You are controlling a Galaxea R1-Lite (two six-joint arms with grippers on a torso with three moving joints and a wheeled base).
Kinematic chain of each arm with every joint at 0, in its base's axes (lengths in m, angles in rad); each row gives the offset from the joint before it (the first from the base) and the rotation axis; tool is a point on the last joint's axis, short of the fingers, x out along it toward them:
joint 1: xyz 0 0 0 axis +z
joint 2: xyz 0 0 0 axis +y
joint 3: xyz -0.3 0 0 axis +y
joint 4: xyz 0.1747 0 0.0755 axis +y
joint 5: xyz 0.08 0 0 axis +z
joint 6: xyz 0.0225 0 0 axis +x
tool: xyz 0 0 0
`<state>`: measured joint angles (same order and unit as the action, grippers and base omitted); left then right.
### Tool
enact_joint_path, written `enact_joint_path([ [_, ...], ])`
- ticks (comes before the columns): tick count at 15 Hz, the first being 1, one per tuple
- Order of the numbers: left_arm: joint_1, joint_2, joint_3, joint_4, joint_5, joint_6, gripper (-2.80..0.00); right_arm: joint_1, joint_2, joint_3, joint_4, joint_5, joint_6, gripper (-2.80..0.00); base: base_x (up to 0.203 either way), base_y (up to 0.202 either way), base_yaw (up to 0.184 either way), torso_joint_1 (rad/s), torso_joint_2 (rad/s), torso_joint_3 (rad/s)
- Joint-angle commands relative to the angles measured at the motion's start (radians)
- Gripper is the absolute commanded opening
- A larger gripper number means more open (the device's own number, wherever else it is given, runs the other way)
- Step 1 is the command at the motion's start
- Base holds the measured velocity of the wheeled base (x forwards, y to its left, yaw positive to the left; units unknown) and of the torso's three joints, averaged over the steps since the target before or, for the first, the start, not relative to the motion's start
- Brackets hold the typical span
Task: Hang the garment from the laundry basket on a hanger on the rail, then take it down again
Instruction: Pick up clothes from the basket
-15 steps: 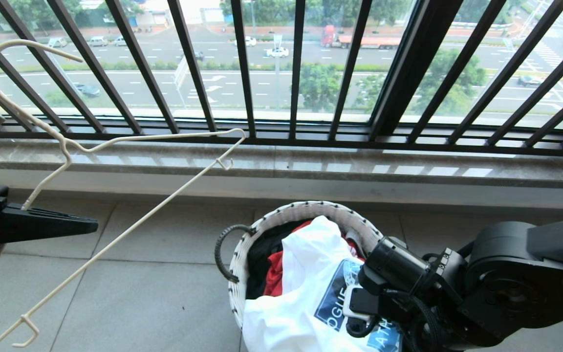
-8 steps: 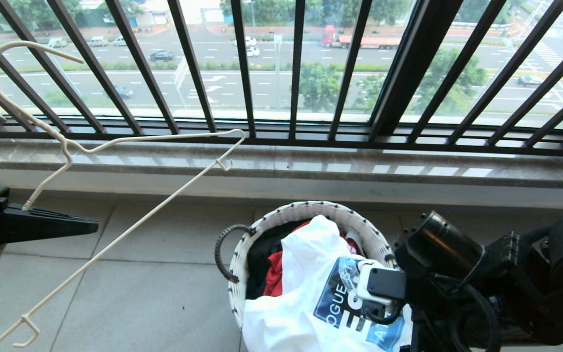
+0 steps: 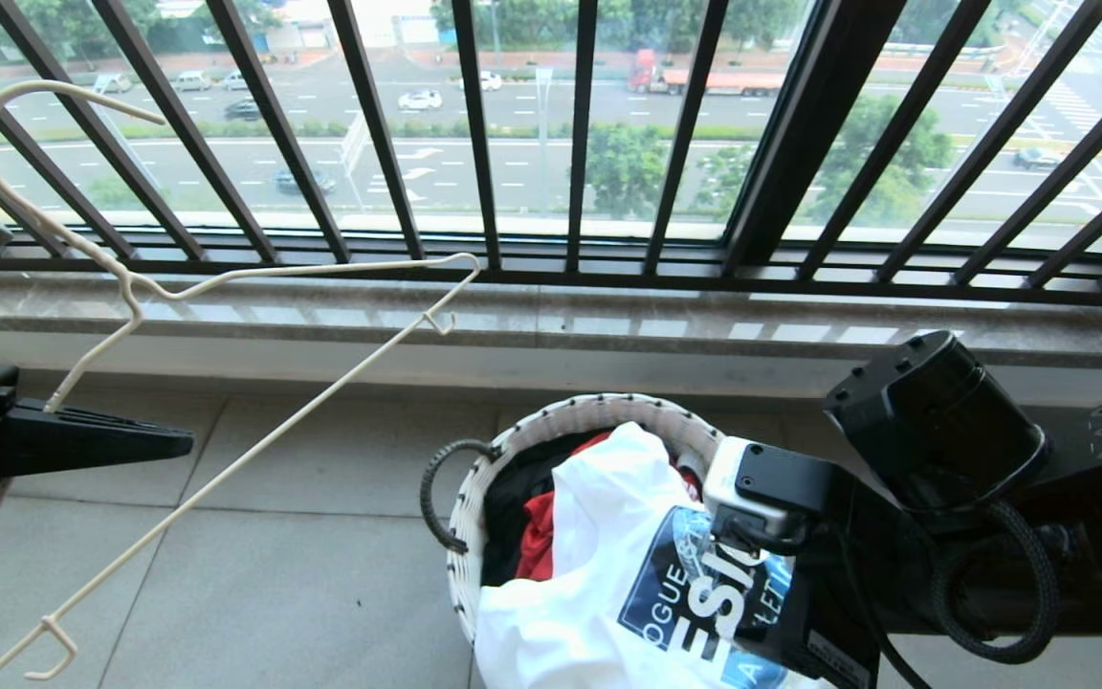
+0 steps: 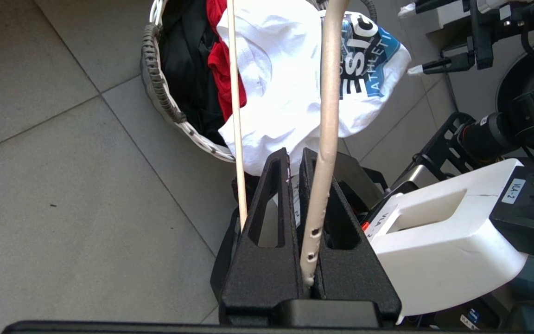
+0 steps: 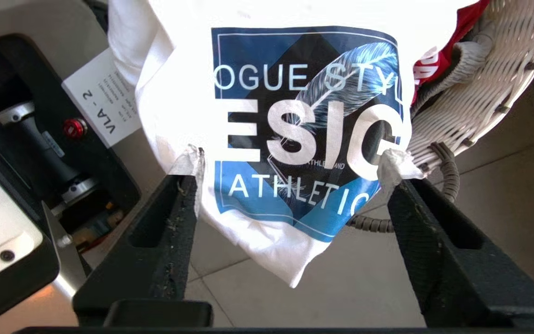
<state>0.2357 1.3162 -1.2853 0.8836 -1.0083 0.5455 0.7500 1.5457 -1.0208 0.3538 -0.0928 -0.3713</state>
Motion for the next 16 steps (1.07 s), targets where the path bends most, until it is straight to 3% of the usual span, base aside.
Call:
enact_joint_path([
  [1, 0.002, 0.001, -0.005, 0.003, -0.006, -0.004, -2.80, -0.013, 0.067, 0.018, -0.085, -0.001, -0.002, -2.80, 0.000, 0.000, 0.000, 0.000, 0.00, 0.000],
  [4, 0.008, -0.004, -0.010, 0.003, -0.006, -0.007, -2.80, 0.001, 0.155, 0.024, -0.310, -0.012, 0.058, -2.80, 0.000, 0.000, 0.000, 0.000, 0.00, 0.000],
  [6, 0.034, -0.006, -0.023, 0.003, -0.007, -0.009, -2.80, 0.036, 0.247, -0.015, -0.366, -0.093, 0.073, -2.80, 0.000, 0.000, 0.000, 0.000, 0.00, 0.000],
  [11, 0.089, -0.011, -0.045, 0.003, -0.007, -0.009, -2.80, 0.119, 0.459, -0.214, -0.358, -0.395, 0.078, -2.80, 0.000, 0.000, 0.000, 0.000, 0.00, 0.000],
  [16, 0.137, -0.026, -0.045, -0.033, -0.007, -0.009, -2.80, 0.178, 0.606, -0.347, -0.341, -0.509, 0.064, -2.80, 0.000, 0.000, 0.000, 0.000, 0.00, 0.000],
])
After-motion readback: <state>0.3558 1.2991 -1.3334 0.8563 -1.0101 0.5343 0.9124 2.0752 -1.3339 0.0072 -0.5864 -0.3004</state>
